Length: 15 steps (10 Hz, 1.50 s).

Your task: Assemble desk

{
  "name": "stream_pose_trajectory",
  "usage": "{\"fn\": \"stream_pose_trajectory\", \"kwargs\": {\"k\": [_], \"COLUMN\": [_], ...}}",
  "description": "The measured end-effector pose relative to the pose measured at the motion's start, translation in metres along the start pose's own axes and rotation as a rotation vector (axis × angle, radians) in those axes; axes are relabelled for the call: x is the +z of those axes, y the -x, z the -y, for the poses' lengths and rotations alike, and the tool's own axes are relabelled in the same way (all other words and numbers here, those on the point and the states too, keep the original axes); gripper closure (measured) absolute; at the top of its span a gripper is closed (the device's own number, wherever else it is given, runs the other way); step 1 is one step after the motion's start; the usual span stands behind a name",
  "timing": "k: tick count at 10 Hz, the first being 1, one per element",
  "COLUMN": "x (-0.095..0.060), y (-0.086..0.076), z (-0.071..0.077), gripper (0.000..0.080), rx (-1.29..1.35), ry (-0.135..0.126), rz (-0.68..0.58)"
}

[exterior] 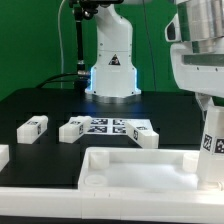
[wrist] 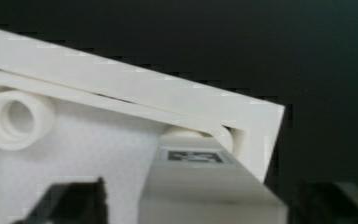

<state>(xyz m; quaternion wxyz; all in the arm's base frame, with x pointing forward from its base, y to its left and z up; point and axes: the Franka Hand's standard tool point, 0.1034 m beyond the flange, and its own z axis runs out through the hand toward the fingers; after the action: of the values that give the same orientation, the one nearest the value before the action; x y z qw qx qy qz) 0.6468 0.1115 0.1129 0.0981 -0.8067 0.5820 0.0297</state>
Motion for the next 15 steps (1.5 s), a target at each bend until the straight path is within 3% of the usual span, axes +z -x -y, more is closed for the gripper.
{"fn": "stream_pose_trajectory", "kwargs": {"k": [1,7,9,12,15], "x": [-0.0016,-0.0015,-0.004,-0.0048,-0.0041], "y": [0.0008,0.0001,-0.0022,-0.0032,-0.0047], "z": [0.0025,0.0025,0.0016,0.0023,0.0038], "gripper": [0.0178,0.015,0.015,0.015,0.015], "rx": [-0.089,-0.522,-0.745,-1.007,-1.345], "ry": [0.011,0.012,0.057,0.078,0.122], "rz": [0.001,0.0,-0.028,-0.039,-0.06]}}
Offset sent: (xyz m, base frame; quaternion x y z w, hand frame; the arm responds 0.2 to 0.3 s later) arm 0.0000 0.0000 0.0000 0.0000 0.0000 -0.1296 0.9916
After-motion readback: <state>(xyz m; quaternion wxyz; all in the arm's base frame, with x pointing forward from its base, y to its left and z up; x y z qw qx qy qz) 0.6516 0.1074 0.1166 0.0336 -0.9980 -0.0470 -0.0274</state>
